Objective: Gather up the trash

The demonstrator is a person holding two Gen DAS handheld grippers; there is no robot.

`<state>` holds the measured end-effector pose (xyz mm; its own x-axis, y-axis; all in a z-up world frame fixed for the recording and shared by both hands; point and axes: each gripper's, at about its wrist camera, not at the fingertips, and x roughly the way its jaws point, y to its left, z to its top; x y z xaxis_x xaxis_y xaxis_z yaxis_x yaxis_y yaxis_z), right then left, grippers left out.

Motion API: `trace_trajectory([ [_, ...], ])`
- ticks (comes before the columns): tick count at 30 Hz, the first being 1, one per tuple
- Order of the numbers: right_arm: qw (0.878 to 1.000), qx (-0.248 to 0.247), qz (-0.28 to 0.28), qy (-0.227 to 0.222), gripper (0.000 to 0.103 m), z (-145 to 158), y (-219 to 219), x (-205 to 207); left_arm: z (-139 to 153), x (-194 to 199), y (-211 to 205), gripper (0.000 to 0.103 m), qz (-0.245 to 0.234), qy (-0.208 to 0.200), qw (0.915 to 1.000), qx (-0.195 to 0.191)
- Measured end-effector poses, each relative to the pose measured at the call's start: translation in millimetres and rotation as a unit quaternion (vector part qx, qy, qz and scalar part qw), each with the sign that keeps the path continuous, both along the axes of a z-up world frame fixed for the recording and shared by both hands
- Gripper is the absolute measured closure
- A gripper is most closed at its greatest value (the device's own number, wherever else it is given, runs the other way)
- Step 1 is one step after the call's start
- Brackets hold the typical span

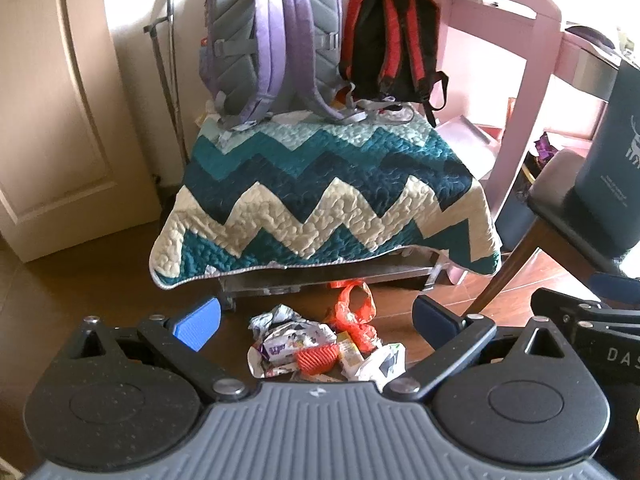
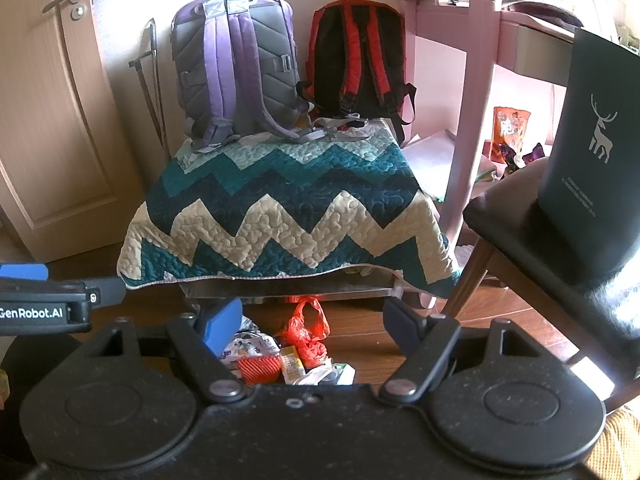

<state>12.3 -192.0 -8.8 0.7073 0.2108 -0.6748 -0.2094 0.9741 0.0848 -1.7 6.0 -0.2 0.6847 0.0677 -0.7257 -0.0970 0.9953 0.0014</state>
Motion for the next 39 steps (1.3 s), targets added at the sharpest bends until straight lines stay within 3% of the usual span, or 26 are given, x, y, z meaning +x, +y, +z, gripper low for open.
trace_trajectory([
  [23,1.0,-0.002,0.004,0.005,0.025,6.0,-0.8,-7.8,6.6,-2.7,2.4,0.0,0.008,0.005,0.9999,-0.007],
  [32,0.999,-0.016,0.023,-0.026,0.025,24.4,-0.2,-16.5,16.1,-9.3,-0.1,0.0,-0.017,-0.008,0.9997,0.013],
  [39,0.999,-0.011,0.027,-0.025,0.025,42.4,-5.3,-21.8,33.9,-13.2,7.5,0.0,-0.014,-0.008,0.9999,0.0],
])
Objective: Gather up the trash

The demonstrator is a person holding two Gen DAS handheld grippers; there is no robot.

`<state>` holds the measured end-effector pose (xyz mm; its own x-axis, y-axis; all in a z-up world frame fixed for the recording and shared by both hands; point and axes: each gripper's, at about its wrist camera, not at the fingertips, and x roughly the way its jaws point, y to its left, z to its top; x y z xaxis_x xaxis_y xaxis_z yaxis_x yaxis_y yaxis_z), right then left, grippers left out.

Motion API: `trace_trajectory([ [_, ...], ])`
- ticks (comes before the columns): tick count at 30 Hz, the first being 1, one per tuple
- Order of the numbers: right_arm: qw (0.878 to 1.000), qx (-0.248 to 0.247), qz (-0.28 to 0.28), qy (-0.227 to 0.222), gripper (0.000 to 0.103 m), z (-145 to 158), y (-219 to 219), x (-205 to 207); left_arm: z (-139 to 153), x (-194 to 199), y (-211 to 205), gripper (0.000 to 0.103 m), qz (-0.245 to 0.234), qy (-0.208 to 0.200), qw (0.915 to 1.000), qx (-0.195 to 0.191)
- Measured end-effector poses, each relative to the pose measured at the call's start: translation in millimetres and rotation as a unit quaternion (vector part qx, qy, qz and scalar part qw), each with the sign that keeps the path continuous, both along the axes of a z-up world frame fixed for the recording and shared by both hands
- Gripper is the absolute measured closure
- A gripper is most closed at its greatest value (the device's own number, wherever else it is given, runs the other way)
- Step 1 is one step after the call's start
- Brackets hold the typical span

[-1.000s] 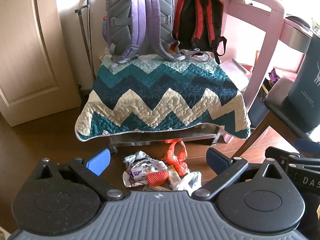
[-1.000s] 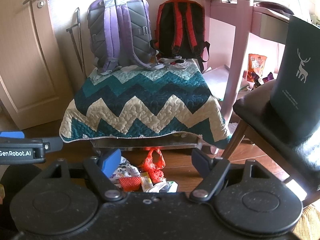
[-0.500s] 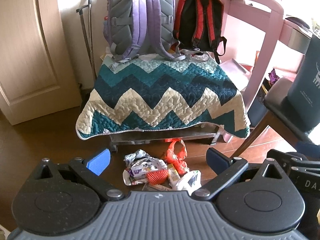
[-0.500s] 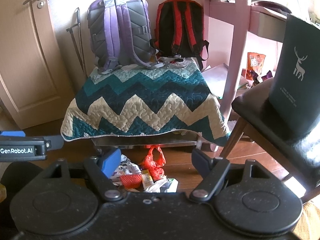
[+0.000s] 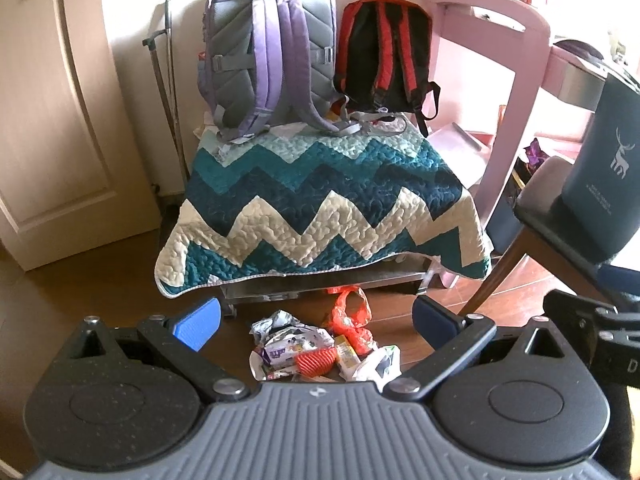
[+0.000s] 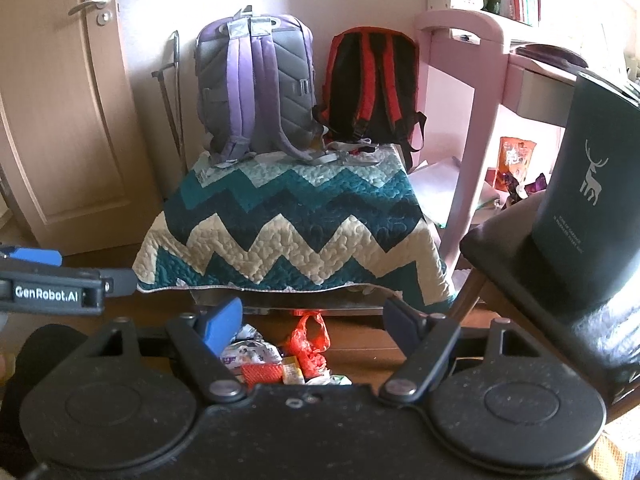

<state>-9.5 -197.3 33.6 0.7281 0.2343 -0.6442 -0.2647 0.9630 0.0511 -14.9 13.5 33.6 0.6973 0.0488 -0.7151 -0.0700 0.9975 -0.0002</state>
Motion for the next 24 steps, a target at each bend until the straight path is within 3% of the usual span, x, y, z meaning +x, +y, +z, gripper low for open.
trace_trajectory([
  [8,1.0,-0.002,0.004,0.01,0.025,2.3,1.5,-7.8,3.8,-5.8,-6.1,0.0,-0.001,0.016,0.9999,-0.004],
  [14,0.999,0.006,0.002,0.041,0.025,-5.6,0.4,-4.5,-2.2,-5.5,-8.3,0.0,-0.005,0.031,0.9994,-0.013],
  [24,0.998,-0.005,-0.025,0.055,0.025,-13.4,-4.9,8.3,-16.9,14.1,-7.9,0.0,-0.018,0.048,0.9981,-0.033],
])
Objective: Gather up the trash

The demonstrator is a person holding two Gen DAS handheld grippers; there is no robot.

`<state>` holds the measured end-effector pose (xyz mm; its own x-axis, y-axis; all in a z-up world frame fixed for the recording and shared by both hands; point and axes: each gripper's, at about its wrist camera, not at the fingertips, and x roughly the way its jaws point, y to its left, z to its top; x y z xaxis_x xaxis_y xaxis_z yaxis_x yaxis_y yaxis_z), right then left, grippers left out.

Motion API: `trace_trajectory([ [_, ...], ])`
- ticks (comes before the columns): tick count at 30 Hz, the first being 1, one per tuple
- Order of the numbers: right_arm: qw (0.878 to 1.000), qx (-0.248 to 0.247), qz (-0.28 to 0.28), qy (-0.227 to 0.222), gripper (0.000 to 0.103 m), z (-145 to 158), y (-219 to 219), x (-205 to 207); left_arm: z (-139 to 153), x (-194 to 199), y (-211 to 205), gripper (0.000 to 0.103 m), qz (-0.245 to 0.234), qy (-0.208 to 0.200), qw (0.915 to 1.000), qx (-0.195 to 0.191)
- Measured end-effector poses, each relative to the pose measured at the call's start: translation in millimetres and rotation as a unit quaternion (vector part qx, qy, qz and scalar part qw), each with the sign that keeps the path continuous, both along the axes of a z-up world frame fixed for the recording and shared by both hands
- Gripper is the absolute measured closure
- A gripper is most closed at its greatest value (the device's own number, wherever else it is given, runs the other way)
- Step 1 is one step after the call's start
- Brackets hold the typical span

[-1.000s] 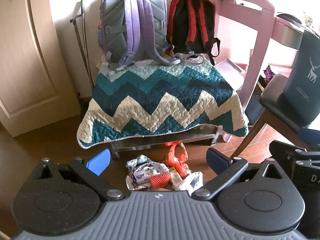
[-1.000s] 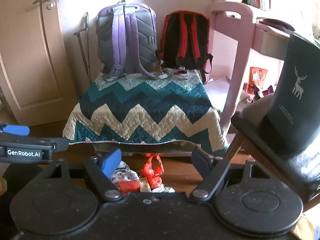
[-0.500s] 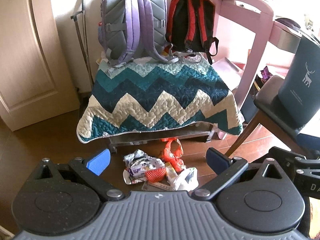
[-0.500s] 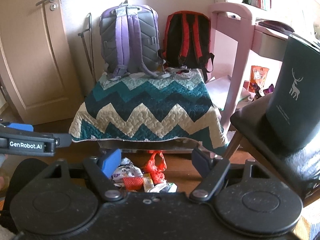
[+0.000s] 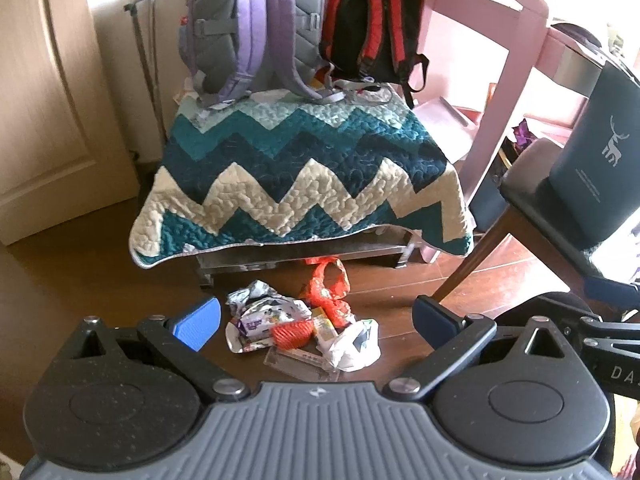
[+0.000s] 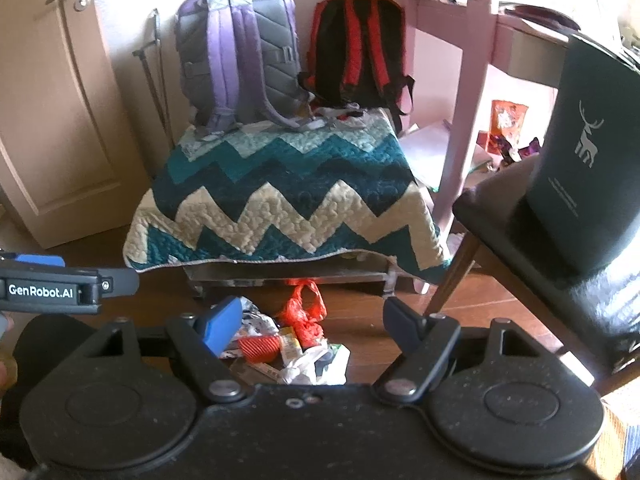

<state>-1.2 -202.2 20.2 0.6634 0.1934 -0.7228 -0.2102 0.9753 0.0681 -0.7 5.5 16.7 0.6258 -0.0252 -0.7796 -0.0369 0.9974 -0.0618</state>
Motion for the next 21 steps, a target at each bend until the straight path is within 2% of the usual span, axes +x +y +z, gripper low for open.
trace_trajectory([
  [5,1.0,-0.018,-0.017,0.011,0.025,-7.5,1.9,10.5,-11.5,16.0,-0.9,0.0,-0.018,0.006,0.9997,-0.016],
  [13,0.998,-0.044,-0.034,0.026,0.025,-25.6,12.7,42.9,-31.7,50.6,14.4,0.0,-0.02,0.007,0.9989,-0.041],
  [18,0.998,-0.022,-0.031,0.041,0.025,-60.4,20.7,79.6,-56.8,80.0,29.2,0.0,-0.002,0.004,0.9995,-0.032],
  [21,0.998,-0.019,-0.017,0.062,0.026,-91.8,27.2,106.0,-81.3,104.6,45.3,0.0,0.024,0.02,0.9993,-0.022],
])
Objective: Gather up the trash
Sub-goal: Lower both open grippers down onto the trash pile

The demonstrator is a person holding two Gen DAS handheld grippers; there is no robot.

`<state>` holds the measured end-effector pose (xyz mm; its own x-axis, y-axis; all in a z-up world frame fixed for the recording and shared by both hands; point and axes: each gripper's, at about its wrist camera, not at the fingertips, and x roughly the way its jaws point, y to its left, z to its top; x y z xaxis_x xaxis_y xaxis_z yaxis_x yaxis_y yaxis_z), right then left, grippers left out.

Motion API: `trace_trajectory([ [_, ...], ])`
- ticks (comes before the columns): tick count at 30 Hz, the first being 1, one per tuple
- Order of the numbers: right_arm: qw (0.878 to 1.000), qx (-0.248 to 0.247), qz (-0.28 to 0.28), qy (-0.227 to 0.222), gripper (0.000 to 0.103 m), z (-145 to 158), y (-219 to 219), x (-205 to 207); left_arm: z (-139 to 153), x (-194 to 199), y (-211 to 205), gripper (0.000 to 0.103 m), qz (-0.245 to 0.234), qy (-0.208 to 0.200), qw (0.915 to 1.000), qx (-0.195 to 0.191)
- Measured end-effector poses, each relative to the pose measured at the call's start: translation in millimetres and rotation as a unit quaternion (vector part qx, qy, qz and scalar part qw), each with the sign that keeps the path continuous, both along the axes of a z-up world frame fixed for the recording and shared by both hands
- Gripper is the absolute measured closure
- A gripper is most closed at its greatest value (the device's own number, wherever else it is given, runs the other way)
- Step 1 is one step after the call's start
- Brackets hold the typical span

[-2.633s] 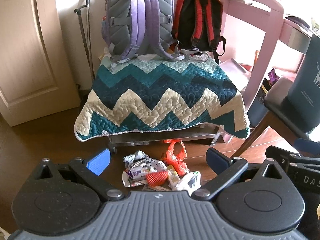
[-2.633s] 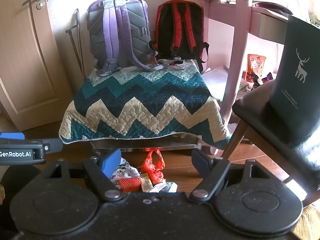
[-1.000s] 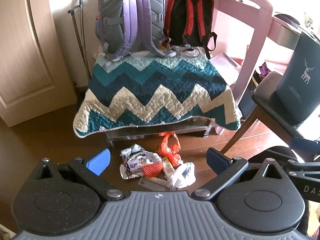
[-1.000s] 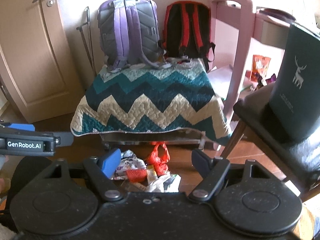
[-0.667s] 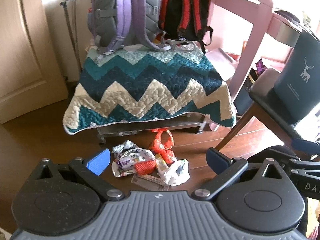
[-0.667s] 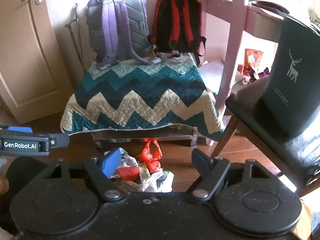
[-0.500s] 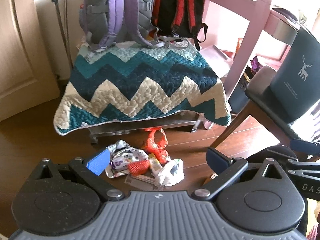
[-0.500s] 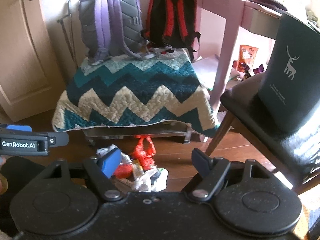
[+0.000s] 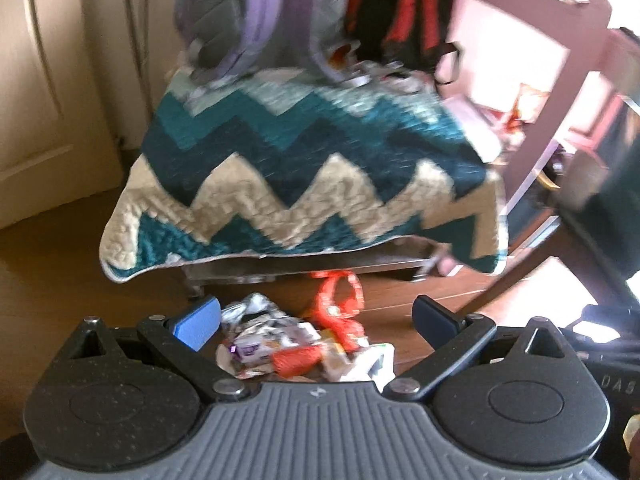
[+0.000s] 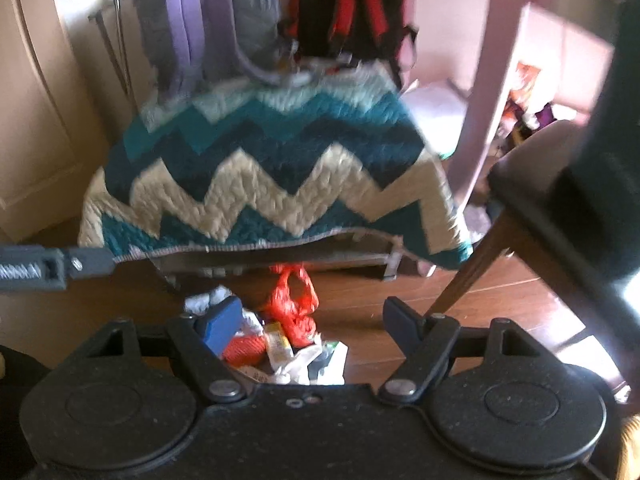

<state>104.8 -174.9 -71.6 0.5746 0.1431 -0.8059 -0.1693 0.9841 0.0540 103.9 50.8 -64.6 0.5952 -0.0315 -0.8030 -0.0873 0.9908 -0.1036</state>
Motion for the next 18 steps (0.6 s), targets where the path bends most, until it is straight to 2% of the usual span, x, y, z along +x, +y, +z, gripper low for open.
trace_trajectory([
  [5,0.998,0.013,-0.008,0.058,0.026,-58.1,0.0,46.5,-48.5,40.3,38.0,0.0,0.054,0.041,0.9976,0.015],
  [11,0.994,0.019,0.005,0.109,0.026,-116.9,2.4,93.4,-105.1,76.2,67.3,0.0,0.115,0.075,0.9906,0.004],
  [15,0.989,0.011,0.004,0.15,0.026,-157.7,11.8,123.5,-145.0,102.0,65.0,0.0,0.108,0.109,0.9881,0.001],
  [18,0.98,0.039,-0.018,0.194,0.026,-192.0,14.9,144.7,-171.4,117.9,58.3,0.0,0.088,0.12,0.9886,0.019],
])
